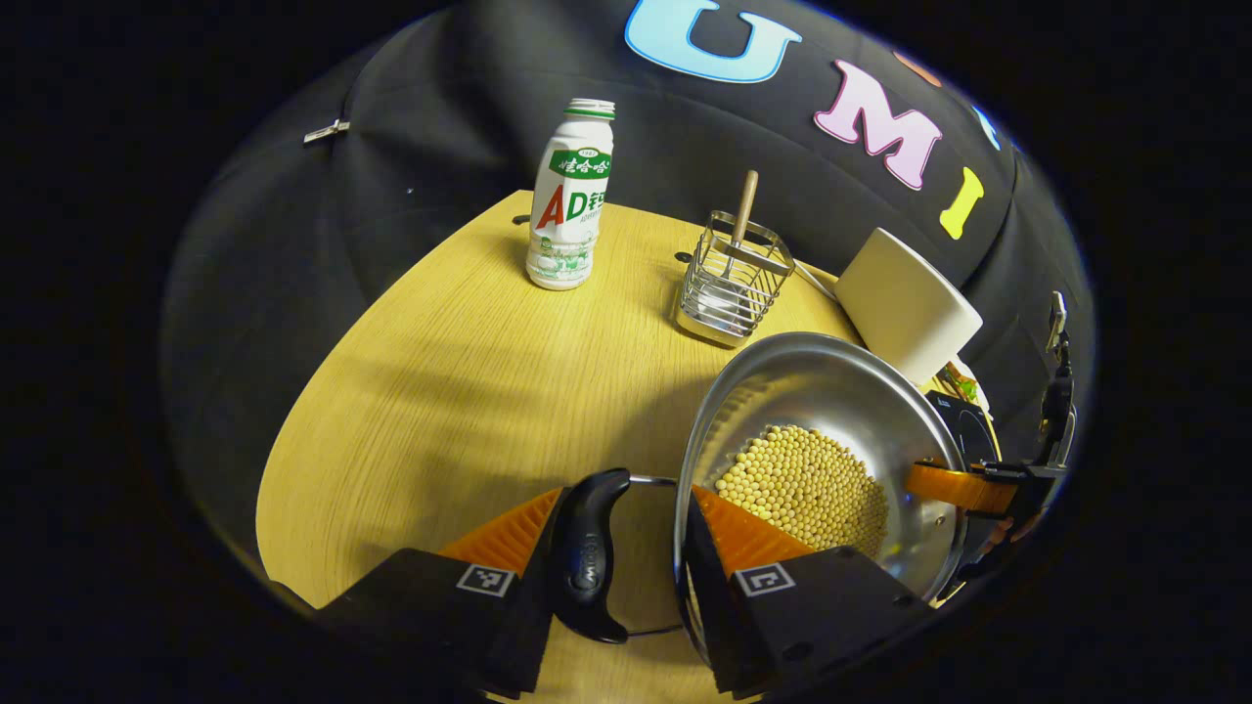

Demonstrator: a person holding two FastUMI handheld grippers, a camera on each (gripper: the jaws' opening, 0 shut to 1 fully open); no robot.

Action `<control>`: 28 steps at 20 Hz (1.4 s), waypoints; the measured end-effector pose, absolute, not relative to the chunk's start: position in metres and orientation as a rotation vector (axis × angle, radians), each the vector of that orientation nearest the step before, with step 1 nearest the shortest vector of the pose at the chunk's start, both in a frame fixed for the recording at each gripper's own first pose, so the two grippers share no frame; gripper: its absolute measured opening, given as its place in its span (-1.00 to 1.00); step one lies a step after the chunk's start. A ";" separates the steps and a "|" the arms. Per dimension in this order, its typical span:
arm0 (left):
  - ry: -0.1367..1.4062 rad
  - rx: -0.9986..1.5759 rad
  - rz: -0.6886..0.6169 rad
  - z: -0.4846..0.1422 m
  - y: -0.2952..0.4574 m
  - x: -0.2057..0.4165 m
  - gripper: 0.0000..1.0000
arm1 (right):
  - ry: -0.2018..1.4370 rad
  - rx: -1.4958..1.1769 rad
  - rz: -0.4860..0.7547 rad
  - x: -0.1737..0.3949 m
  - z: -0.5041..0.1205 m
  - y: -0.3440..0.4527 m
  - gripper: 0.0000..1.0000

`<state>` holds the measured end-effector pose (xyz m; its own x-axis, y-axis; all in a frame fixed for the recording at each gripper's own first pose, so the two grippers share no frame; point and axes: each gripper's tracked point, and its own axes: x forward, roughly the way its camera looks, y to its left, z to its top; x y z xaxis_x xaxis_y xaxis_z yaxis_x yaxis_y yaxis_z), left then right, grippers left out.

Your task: First push the handle of the pot to place it horizontally, then grasp the pot with both hands and set it on the induction cooktop.

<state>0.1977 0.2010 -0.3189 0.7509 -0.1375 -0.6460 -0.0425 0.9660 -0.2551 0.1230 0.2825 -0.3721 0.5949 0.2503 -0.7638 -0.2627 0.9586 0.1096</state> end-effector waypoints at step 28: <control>0.643 -0.251 -0.059 -0.225 0.137 0.160 0.16 | 0.807 -0.010 0.324 0.111 -0.273 0.224 0.14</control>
